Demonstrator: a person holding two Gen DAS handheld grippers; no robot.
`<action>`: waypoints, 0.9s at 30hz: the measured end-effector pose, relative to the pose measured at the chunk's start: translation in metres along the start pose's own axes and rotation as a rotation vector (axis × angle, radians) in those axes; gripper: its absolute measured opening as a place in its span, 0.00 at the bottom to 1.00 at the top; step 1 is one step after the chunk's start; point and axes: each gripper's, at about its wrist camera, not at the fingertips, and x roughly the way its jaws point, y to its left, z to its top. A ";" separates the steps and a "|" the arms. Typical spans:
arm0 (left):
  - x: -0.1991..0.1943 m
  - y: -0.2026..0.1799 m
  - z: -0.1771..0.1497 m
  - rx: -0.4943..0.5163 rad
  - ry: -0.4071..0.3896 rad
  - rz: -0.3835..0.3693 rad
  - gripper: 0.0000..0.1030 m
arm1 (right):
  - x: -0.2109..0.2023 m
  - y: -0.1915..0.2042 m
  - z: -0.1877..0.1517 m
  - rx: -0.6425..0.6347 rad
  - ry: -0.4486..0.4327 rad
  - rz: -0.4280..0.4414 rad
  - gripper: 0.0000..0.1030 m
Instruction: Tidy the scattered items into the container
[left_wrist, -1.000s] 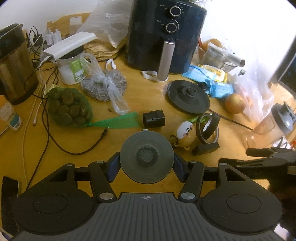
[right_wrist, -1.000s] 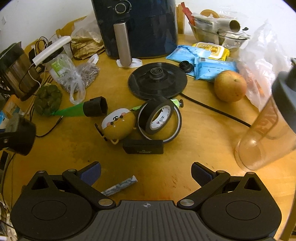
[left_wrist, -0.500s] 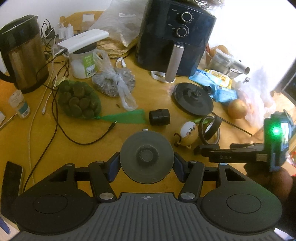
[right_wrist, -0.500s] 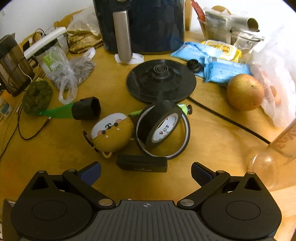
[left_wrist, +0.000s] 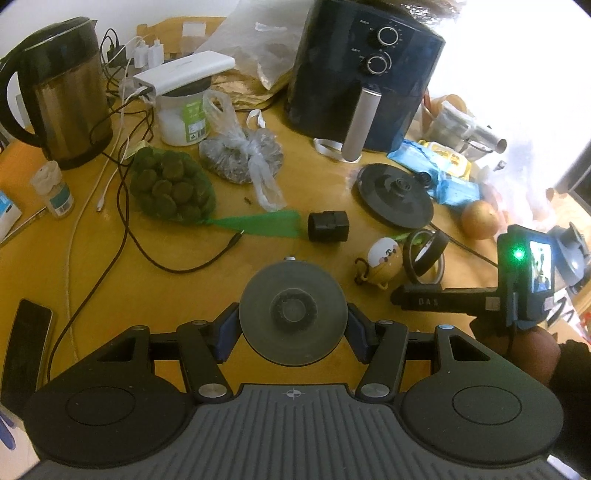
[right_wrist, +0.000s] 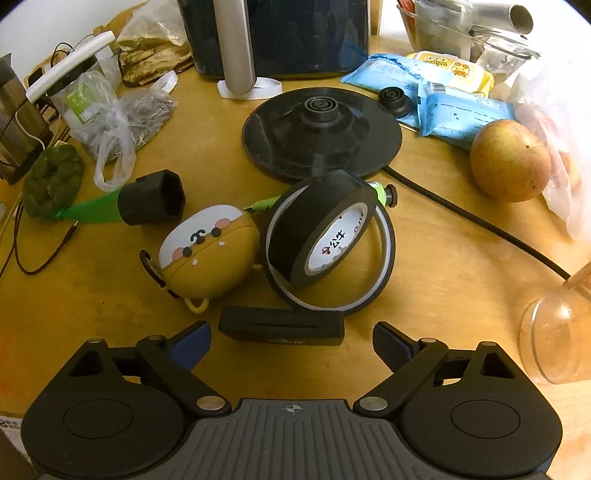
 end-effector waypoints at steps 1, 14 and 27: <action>0.000 0.000 -0.001 -0.001 0.002 0.001 0.56 | 0.001 0.000 0.001 -0.002 0.004 0.001 0.84; -0.003 0.000 -0.003 0.013 0.003 -0.002 0.56 | -0.009 0.006 0.002 -0.050 -0.001 0.001 0.70; -0.001 -0.003 0.001 0.042 0.007 -0.026 0.56 | -0.049 0.003 -0.006 -0.047 -0.034 0.036 0.69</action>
